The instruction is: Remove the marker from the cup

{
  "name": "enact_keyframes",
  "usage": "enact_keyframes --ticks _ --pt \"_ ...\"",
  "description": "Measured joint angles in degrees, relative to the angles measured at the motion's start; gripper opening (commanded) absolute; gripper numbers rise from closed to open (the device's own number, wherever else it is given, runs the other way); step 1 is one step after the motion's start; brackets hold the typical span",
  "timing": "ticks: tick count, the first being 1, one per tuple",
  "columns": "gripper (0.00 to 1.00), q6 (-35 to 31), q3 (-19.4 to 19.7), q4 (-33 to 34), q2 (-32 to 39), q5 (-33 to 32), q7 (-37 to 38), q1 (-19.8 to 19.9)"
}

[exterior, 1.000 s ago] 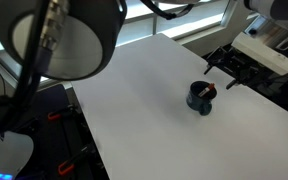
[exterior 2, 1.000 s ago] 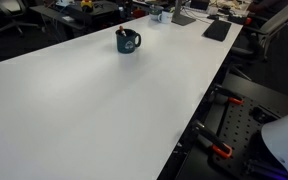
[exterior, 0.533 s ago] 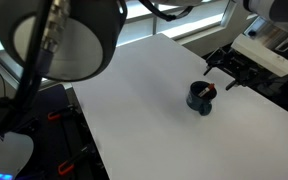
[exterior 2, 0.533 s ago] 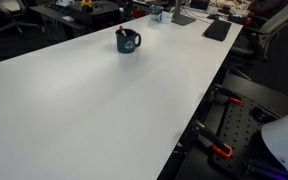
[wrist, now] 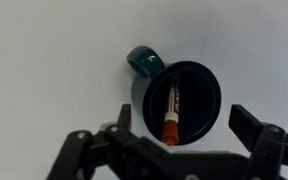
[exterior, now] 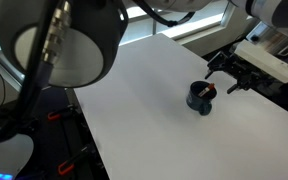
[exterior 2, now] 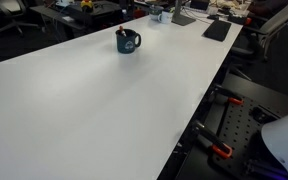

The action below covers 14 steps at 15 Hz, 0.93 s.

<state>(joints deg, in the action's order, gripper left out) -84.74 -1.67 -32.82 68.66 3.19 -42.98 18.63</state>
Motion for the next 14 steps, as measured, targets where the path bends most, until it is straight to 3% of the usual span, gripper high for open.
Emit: enact_keyframes --ticks 5,14 --pt "1.0 -0.06 0.0 1.65 0.38 -0.41 -4.12 0.07" --pt "1.0 -0.06 0.0 1.74 0.49 -0.57 -4.23 -0.19"
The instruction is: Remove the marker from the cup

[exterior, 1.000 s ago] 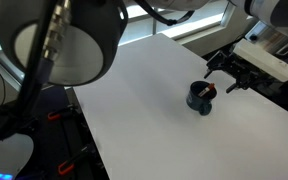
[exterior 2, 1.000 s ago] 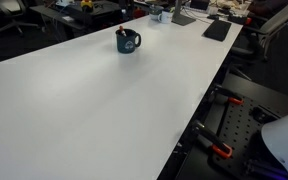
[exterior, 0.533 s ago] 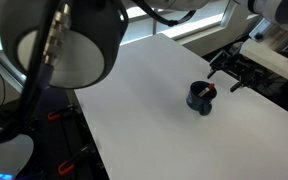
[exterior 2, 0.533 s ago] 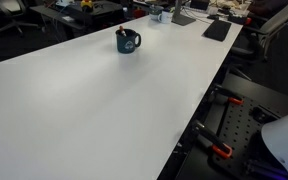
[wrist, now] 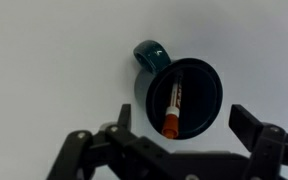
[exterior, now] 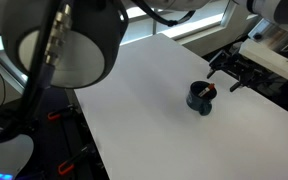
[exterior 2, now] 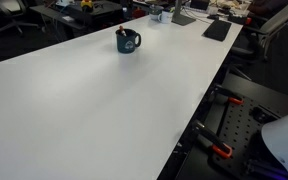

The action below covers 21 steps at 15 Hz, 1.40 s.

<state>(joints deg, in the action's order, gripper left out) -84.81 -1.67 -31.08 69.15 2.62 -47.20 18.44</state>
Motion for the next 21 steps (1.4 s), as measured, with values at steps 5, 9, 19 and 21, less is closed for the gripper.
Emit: enact_keyframes --ticks 5,9,19,21 --pt "1.0 0.0 0.0 0.01 0.41 -0.06 -1.53 -0.01" --pt "1.0 -0.04 0.0 0.06 0.78 -1.08 -5.71 -0.33" --pt "1.0 -0.2 0.01 0.75 2.11 -4.61 -12.58 -1.9" --pt "1.0 -0.2 0.01 0.86 2.11 -4.61 -12.59 -1.9"
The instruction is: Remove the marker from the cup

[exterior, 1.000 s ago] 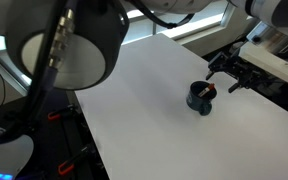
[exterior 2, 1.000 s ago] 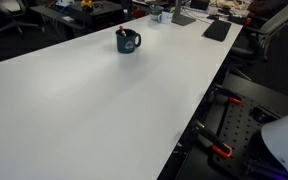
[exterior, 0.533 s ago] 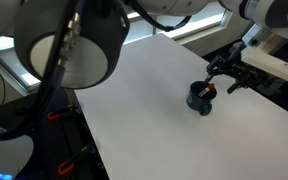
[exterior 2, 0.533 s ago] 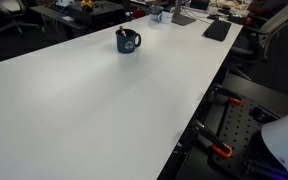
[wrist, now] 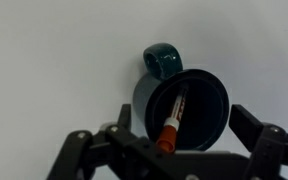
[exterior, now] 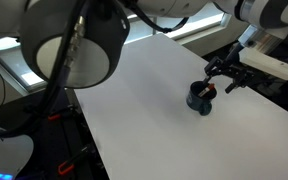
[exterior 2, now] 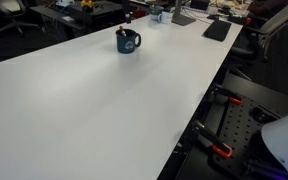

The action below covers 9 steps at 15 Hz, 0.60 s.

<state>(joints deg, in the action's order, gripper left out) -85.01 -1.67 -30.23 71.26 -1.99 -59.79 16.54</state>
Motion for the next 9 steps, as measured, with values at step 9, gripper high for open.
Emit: enact_keyframes --ticks 9 --pt "1.0 -0.17 0.1 0.03 0.48 -3.36 -7.43 -0.01"
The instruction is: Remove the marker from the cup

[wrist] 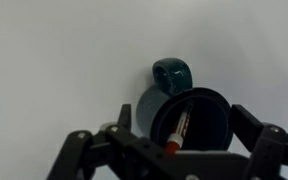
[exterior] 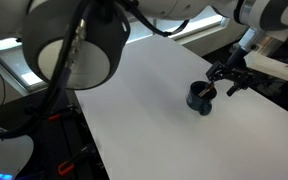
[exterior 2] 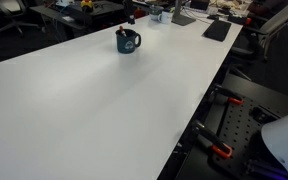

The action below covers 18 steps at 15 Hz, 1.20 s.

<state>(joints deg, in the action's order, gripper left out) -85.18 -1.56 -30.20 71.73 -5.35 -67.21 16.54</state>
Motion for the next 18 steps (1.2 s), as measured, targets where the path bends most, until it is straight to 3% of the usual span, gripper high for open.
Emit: enact_keyframes --ticks 5,12,18 --pt "1.0 -0.71 0.03 0.32 0.0 -4.89 -6.61 -1.48" --pt "1.0 -0.79 2.97 6.17 2.74 -5.75 -14.01 -6.65" --pt "1.0 -1.0 2.98 5.96 2.78 -6.79 -14.98 -7.64"
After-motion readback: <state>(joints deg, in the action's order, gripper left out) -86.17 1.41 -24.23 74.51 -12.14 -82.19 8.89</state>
